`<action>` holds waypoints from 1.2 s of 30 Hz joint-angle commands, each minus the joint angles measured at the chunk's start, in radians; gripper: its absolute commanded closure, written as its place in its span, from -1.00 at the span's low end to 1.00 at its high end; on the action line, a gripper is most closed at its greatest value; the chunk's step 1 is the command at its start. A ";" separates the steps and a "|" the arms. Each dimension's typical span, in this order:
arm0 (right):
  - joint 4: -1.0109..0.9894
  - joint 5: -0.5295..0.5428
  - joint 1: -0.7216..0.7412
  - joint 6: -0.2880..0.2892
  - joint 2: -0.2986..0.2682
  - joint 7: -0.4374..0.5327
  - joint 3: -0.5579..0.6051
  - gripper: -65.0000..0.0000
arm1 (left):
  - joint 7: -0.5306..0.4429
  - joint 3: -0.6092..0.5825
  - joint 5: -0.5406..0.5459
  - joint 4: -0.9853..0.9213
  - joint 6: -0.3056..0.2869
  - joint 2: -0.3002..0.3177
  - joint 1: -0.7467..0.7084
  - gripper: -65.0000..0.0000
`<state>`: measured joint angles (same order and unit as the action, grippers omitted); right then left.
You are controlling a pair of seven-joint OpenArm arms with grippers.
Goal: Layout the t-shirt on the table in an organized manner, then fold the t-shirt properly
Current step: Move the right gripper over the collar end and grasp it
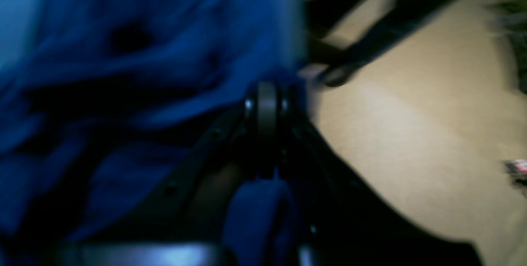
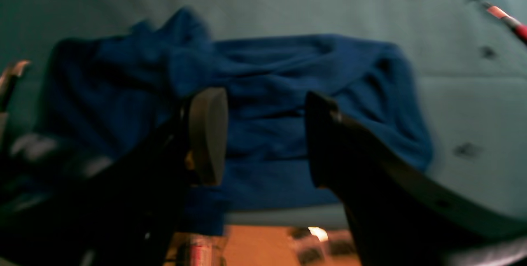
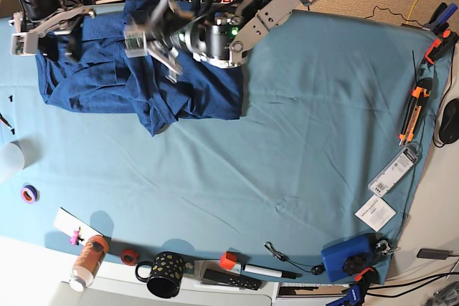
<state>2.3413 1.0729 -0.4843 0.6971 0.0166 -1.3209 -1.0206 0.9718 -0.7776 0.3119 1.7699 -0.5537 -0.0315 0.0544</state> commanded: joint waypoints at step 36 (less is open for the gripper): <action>-0.535 -0.437 0.296 0.001 -0.017 0.231 0.686 1.00 | -0.014 0.123 -0.284 0.018 0.313 0.122 0.009 1.00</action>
<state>1.7912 0.6113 -0.1978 0.6930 0.0040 -1.1145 -0.3332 0.9749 -0.6548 0.0189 1.7699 -0.2390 0.1001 0.0513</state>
